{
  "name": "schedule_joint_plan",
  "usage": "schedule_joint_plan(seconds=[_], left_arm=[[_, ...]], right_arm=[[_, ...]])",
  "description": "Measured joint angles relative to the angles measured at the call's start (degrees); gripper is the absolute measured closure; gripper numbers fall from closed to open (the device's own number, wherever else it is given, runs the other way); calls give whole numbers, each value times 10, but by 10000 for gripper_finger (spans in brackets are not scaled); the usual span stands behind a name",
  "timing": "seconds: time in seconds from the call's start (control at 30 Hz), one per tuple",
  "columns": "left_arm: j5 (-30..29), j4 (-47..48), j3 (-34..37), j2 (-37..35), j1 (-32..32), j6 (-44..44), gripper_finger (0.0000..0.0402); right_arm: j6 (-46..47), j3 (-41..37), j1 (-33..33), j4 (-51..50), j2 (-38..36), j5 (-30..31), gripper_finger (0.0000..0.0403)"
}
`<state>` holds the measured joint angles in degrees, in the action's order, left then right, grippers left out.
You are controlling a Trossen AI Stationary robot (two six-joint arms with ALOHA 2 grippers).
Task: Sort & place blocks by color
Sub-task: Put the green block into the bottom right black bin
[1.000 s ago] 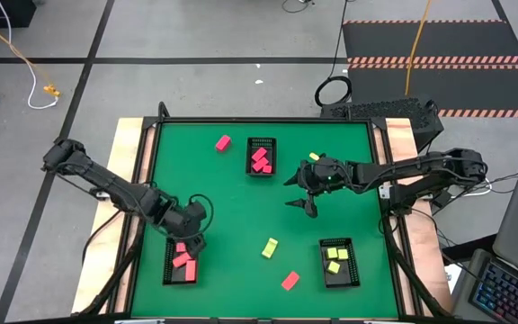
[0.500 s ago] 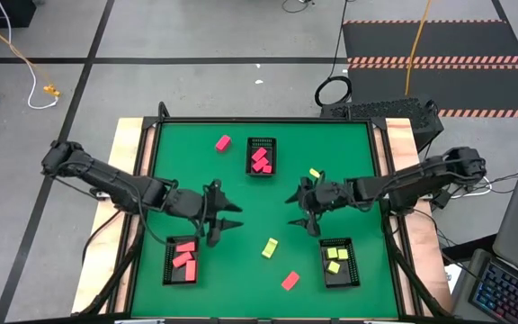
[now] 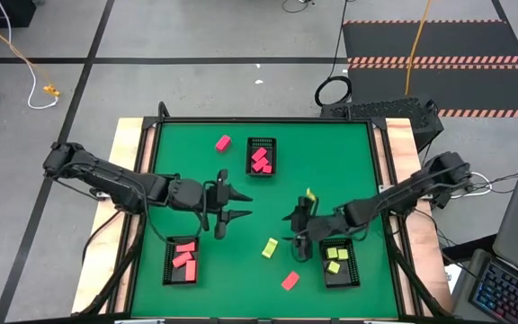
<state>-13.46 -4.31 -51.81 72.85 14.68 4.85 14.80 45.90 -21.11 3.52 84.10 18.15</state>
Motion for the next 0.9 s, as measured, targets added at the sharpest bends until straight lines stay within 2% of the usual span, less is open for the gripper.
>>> schedule_joint_plan(seconds=[0.13,0.37,0.53,0.77,0.9], left_arm=[[12,-44,-2,18,-2,-13,239],[20,-28,0,62,8,19,238],[23,-33,0,81,20,33,238],[23,-51,0,85,25,34,238],[23,-50,0,85,25,34,238]], right_arm=[[14,32,-6,11,64,-5,140],[43,81,-8,19,149,-32,145],[82,82,-8,9,173,-31,145],[84,82,-6,16,185,-2,146],[84,82,-6,24,196,-9,163]])
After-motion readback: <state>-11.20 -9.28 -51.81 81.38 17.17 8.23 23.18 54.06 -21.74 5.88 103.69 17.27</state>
